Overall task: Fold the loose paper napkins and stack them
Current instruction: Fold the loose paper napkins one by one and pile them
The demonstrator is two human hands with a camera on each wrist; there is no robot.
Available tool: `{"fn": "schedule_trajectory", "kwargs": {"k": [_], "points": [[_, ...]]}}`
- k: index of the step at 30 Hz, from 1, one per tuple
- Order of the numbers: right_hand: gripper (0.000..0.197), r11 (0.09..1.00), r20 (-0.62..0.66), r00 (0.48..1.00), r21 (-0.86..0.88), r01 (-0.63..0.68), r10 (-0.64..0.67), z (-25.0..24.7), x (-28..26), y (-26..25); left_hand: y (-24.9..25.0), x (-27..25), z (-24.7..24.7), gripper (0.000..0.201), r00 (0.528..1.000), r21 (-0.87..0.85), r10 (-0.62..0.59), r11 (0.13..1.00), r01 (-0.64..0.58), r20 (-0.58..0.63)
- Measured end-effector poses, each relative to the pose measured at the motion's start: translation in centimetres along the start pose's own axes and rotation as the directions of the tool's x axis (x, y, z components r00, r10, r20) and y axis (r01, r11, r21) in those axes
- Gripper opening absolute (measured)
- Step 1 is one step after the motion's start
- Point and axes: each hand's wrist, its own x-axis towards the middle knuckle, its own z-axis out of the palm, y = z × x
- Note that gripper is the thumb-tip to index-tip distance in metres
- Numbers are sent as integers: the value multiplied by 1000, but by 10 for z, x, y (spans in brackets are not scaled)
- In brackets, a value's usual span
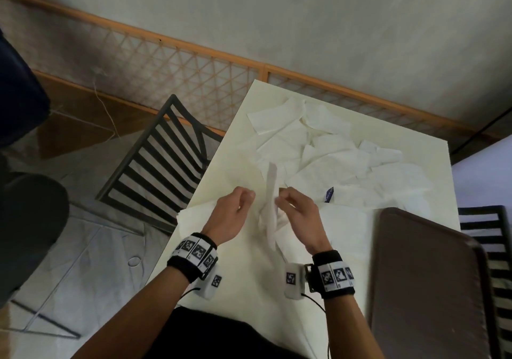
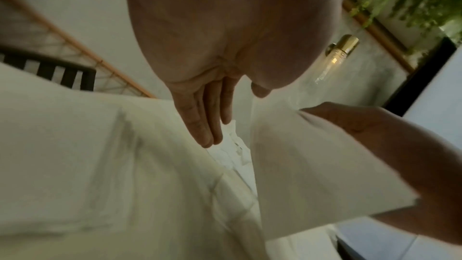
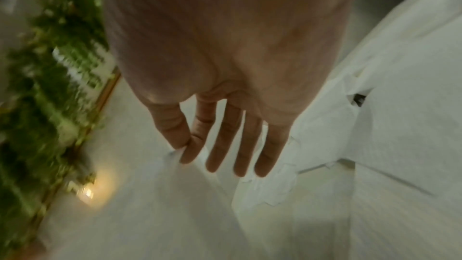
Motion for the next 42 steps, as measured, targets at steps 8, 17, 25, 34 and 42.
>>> {"fn": "schedule_trajectory", "kwargs": {"k": [8,17,25,34,42], "points": [[23,822,134,978,531,-207,160,-5,-15,-3,30,4,10,39,976,-519,-86,836,179,199],[26,968,-42,994,236,-90,103,2,-10,14,27,-2,-8,16,998,-388,-17,922,-5,-54],[15,929,2,1000,369,5,-6,4,-11,-3,24,-13,-32,13,995,-417,94,904,-94,-21],[35,850,31,999,526,-9,-9,4,-8,-13,39,-24,-54,16,980,-438,201,881,-178,5],[28,818,80,996,569,-82,44,7,-6,-19,48,-31,-60,20,969,-394,246,892,-222,10]]}}
